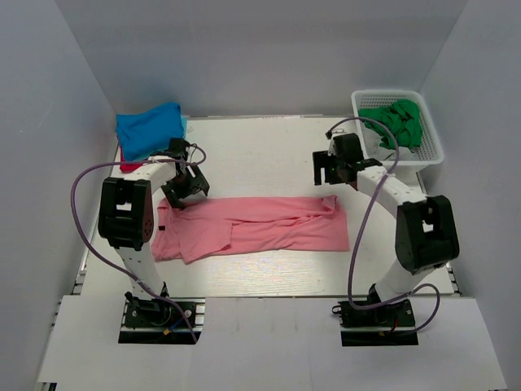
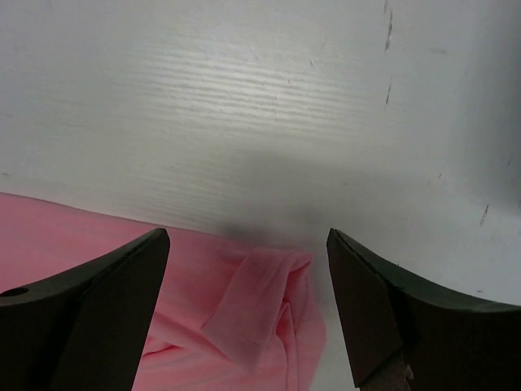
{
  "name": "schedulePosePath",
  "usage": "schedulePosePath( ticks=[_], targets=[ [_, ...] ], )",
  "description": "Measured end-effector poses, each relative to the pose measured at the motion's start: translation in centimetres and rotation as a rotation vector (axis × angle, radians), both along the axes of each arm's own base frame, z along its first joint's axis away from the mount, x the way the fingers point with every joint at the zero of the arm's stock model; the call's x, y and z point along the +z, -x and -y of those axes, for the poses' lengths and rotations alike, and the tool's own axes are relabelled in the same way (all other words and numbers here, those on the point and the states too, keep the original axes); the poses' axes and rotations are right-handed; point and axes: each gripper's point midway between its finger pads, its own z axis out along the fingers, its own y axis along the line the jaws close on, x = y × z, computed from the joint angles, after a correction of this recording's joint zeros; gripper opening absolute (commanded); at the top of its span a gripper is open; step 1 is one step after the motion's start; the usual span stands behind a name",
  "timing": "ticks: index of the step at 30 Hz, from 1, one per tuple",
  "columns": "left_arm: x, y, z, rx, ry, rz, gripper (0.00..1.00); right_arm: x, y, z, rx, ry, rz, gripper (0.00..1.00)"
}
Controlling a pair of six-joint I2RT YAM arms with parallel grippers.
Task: Fold and stack the t-shirts
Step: Fold the other side of the tshirt into a rectangle
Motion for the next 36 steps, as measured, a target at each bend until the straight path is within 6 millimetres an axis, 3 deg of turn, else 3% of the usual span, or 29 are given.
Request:
schedulePosePath(
  ticks=[9, 19, 29, 36],
  targets=[
    [-0.2, 0.5, -0.6, 0.008, -0.033, -0.014, 0.99, -7.8, 3.4, 2.0, -0.056, 0.267, -0.293, 0.85],
    [-0.7, 1.1, -1.2, 0.015, -0.064, -0.044, 0.99, -6.9, 3.6, 5.5, -0.256, 0.400, -0.275, 0.85],
    [-0.8, 1.3, -1.4, 0.016, -0.073, -0.052, 0.99, -6.6, 3.4, 8.3, -0.420, 0.411, -0.262, 0.85],
    [-0.8, 1.4, -1.4, 0.018, -0.076, -0.056, 0.99, -6.3, 3.8, 11.8, -0.556, 0.406, -0.269, 0.75]
  ],
)
